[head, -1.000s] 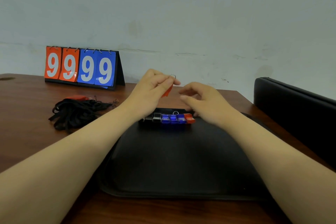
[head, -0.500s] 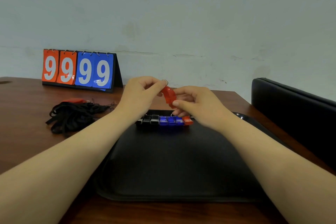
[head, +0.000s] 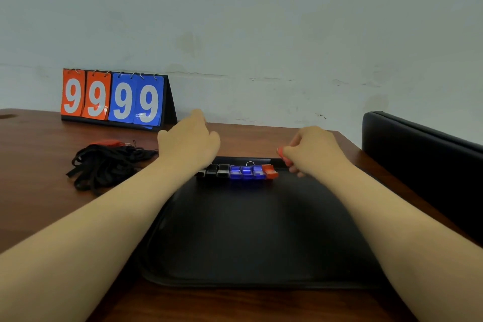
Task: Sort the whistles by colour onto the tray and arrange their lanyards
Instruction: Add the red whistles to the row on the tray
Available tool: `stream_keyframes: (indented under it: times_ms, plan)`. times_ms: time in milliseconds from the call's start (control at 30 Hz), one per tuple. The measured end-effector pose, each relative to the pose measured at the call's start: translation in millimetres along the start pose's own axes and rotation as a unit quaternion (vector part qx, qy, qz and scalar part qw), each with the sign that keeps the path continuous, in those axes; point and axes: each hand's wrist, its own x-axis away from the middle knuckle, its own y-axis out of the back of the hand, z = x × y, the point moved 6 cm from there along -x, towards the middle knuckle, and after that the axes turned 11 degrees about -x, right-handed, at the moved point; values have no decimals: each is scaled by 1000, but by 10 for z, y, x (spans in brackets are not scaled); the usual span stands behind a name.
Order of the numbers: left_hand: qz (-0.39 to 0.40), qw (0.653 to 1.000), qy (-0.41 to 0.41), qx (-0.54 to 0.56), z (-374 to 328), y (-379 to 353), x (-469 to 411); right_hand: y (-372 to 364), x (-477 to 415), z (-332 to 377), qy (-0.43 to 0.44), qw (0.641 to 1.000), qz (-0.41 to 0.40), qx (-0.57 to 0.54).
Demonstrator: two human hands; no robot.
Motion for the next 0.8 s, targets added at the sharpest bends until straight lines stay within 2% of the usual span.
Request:
stream_keyframes:
  times_ms: [133, 367, 500, 633, 800]
  plan:
    - [53, 997, 20, -53, 56, -54, -12, -54, 67, -93, -134, 984, 103, 47]
    - [152, 981, 54, -110, 128, -122, 21, -120, 124, -180, -210, 965, 154, -1]
    - [175, 976, 60, -117, 153, -161, 15, -137, 76, -195, -199, 969, 144, 0]
    - [182, 975, 59, -117, 160, -185, 12, -98, -5, -197, -128, 986, 102, 25]
    - [198, 971, 56, -124, 158, -217, 19, -147, 6, -212, -133, 982, 130, -23]
